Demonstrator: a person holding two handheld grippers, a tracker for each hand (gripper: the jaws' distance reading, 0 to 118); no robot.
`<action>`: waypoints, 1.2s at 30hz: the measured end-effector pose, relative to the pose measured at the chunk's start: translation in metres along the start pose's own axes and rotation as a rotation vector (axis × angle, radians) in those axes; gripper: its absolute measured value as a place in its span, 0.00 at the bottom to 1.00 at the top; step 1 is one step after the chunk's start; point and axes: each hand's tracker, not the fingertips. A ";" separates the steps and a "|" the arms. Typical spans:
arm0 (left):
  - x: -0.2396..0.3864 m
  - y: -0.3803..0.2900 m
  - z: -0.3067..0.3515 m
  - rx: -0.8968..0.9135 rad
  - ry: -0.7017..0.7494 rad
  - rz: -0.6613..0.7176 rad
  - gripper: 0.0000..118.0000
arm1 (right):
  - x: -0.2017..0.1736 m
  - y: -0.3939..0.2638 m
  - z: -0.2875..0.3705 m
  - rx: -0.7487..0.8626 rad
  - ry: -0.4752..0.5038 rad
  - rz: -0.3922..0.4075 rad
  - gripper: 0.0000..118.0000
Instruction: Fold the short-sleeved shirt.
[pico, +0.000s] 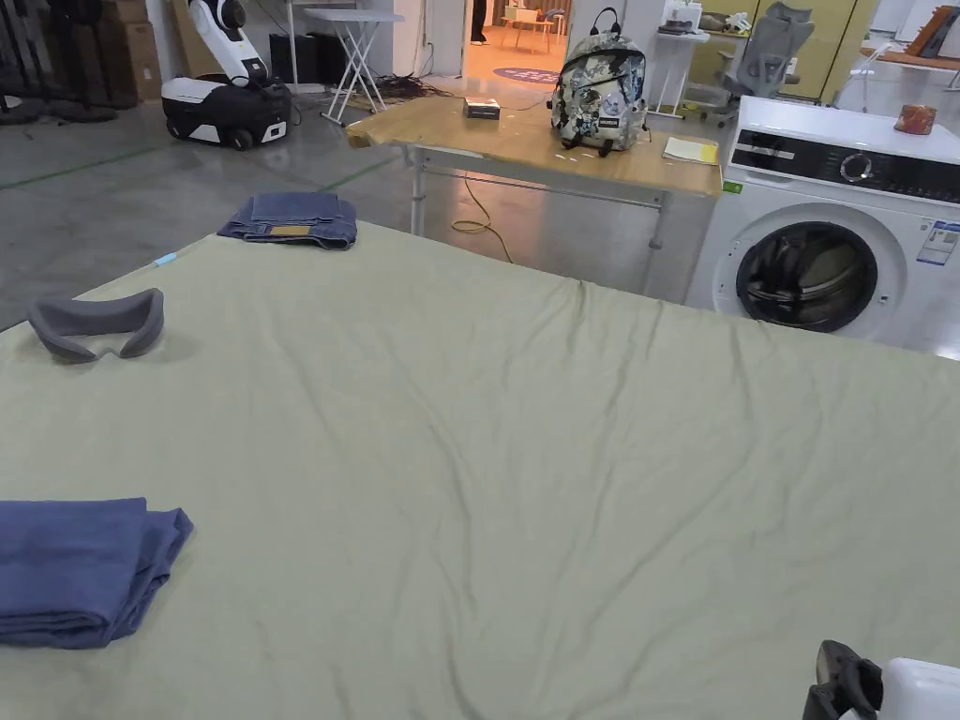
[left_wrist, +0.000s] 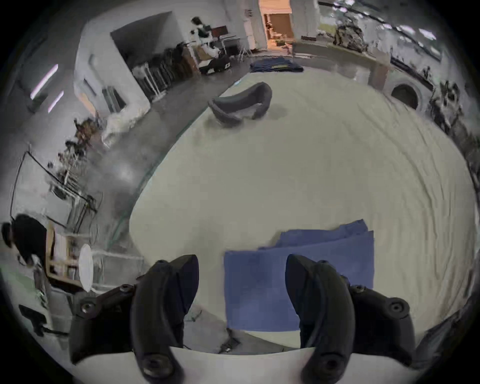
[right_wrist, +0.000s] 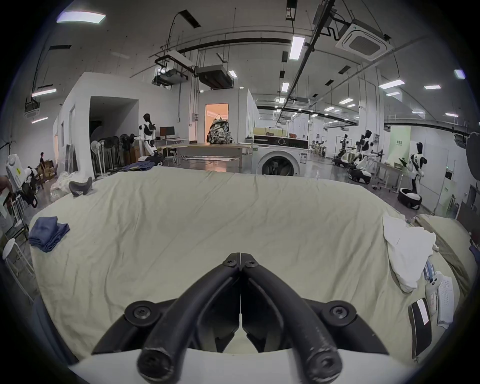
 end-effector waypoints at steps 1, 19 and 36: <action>0.008 -0.003 -0.002 0.006 -0.053 -0.004 0.59 | 0.000 -0.001 0.000 0.000 -0.001 0.001 0.00; 0.325 -0.111 0.086 0.594 -0.497 -0.266 0.05 | 0.026 -0.003 0.006 0.021 -0.058 -0.028 0.00; 0.425 -0.168 0.162 0.938 -0.413 -0.028 0.02 | 0.045 0.026 0.013 0.191 -0.161 -0.105 0.00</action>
